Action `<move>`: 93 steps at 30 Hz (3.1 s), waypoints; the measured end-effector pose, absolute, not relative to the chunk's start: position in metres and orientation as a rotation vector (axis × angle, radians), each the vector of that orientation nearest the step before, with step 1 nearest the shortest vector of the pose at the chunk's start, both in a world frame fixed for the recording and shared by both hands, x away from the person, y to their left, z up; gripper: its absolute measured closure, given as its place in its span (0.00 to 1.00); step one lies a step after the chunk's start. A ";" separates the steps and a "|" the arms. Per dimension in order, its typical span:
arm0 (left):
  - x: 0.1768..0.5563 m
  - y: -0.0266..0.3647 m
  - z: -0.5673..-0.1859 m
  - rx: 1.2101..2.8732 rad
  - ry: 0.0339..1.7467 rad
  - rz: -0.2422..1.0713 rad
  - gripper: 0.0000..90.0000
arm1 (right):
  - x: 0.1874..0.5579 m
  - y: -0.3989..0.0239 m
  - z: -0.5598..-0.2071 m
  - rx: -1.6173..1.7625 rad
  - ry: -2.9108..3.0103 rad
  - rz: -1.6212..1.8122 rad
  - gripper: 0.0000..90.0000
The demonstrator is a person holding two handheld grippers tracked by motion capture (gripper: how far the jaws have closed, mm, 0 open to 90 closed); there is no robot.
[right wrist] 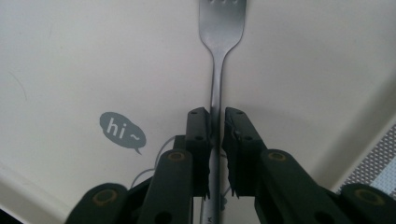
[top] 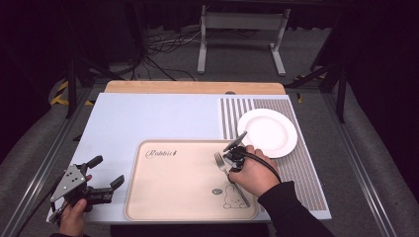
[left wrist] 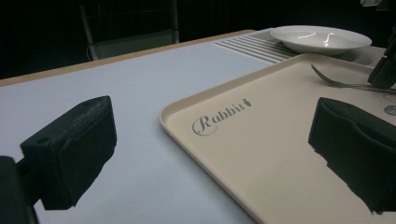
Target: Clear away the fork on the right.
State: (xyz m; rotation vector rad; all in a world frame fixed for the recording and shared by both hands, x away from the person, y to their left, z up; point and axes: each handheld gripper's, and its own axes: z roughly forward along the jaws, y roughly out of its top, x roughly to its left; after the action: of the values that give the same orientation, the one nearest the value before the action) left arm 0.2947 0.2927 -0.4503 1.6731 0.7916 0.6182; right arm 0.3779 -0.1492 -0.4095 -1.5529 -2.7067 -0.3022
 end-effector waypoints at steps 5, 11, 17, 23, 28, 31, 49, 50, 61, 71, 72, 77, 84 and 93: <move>0.295 0.293 -0.450 1.673 0.790 0.622 0.02 | 0.376 -0.149 -0.407 -1.538 -2.719 -0.373 0.76; 0.295 0.293 -0.450 1.673 0.789 0.620 0.02 | 0.377 -0.145 -0.407 -1.415 -2.823 -0.635 0.36; 0.295 0.293 -0.450 1.673 0.789 0.620 0.02 | 0.381 -0.141 -0.404 -1.237 -2.909 -0.820 0.26; 0.294 0.293 -0.450 1.672 0.790 0.621 0.02 | 0.391 -0.141 -0.406 -1.001 -2.983 -1.023 0.28; 0.295 0.293 -0.450 1.673 0.790 0.621 0.02 | 0.394 -0.141 -0.411 -0.873 -2.998 -1.067 0.41; 0.295 0.293 -0.450 1.673 0.789 0.621 0.02 | 0.396 -0.141 -0.413 -0.779 -3.018 -1.058 0.55; 0.295 0.293 -0.450 1.676 0.789 0.619 0.02 | 0.403 -0.139 -0.431 -0.624 -3.110 -0.914 1.00; 0.295 0.293 -0.450 1.676 0.789 0.619 0.02 | 0.403 -0.139 -0.432 -0.630 -3.113 -0.905 1.00; 0.295 0.293 -0.450 1.677 0.788 0.618 0.02 | 0.403 -0.138 -0.433 -0.653 -3.108 -0.906 1.00; 0.295 0.293 -0.450 1.678 0.787 0.618 0.02 | 0.406 -0.143 -0.434 -0.689 -3.111 -0.894 1.00; 0.295 0.293 -0.450 1.678 0.787 0.618 0.02 | 0.406 -0.144 -0.434 -0.700 -3.111 -0.898 1.00; 0.295 0.293 -0.450 1.673 0.787 0.619 0.02 | 0.409 -0.147 -0.434 -0.723 -3.106 -0.898 1.00; 0.295 0.293 -0.450 1.673 0.786 0.620 0.02 | 0.411 -0.153 -0.434 -0.777 -3.103 -0.899 1.00; 0.295 0.293 -0.450 1.673 0.786 0.618 0.02 | 0.414 -0.160 -0.434 -0.837 -3.102 -0.894 1.00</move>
State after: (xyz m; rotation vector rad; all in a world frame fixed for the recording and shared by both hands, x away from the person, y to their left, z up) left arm 0.2947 0.2925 -0.4502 1.6733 0.7861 0.6177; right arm 0.4141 -0.1597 -0.4337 -0.8366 -3.1018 -0.8944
